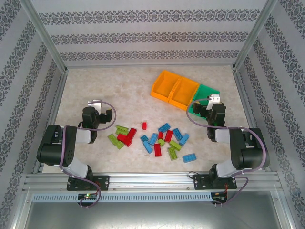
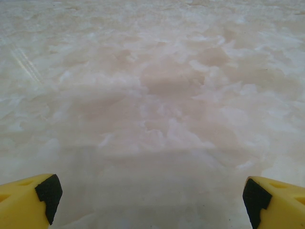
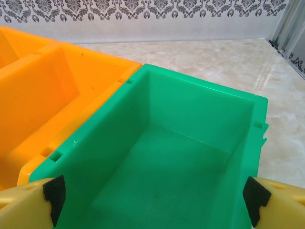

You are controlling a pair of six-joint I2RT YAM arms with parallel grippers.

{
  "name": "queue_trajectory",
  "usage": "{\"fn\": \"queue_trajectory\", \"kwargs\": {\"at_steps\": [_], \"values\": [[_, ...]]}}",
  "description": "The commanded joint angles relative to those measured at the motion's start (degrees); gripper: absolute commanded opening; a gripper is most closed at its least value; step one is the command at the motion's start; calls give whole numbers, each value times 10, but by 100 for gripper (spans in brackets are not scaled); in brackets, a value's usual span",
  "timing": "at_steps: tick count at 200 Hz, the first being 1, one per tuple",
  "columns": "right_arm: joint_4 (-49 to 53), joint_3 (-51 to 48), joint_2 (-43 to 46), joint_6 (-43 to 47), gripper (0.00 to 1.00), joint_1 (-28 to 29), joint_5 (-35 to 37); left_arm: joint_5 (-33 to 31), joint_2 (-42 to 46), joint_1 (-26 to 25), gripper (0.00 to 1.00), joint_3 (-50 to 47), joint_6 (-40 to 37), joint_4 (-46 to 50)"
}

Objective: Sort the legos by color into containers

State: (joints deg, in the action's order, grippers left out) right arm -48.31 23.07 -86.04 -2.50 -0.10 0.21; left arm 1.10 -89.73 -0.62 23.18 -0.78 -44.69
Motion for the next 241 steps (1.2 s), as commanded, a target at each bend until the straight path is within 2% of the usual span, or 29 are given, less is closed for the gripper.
{"fn": "queue_trajectory", "kwargs": {"at_steps": [1,100,112,115,126,141,162,196,215,241], "values": [[-19,-6,-2,11,98,8,7,7,2,8,99,8,8,-25],[-10,-1,3,3,98,5,9,-7,8,8,99,12,14,-13],[38,16,27,-2,98,4,23,-40,31,8,100,27,27,29],[52,25,36,-4,98,4,27,-50,40,8,100,39,32,62],[201,71,76,-35,98,2,50,-79,74,8,99,100,55,205],[370,139,104,-73,96,-7,53,-31,103,8,100,163,63,317],[515,206,105,-118,93,-18,85,27,118,7,100,216,112,407],[655,299,55,-159,85,-42,72,110,83,-7,100,281,147,503],[693,330,27,-179,82,-47,77,104,75,-27,100,293,152,525],[744,380,-33,-182,75,-54,34,101,80,-37,100,284,167,525]]}}
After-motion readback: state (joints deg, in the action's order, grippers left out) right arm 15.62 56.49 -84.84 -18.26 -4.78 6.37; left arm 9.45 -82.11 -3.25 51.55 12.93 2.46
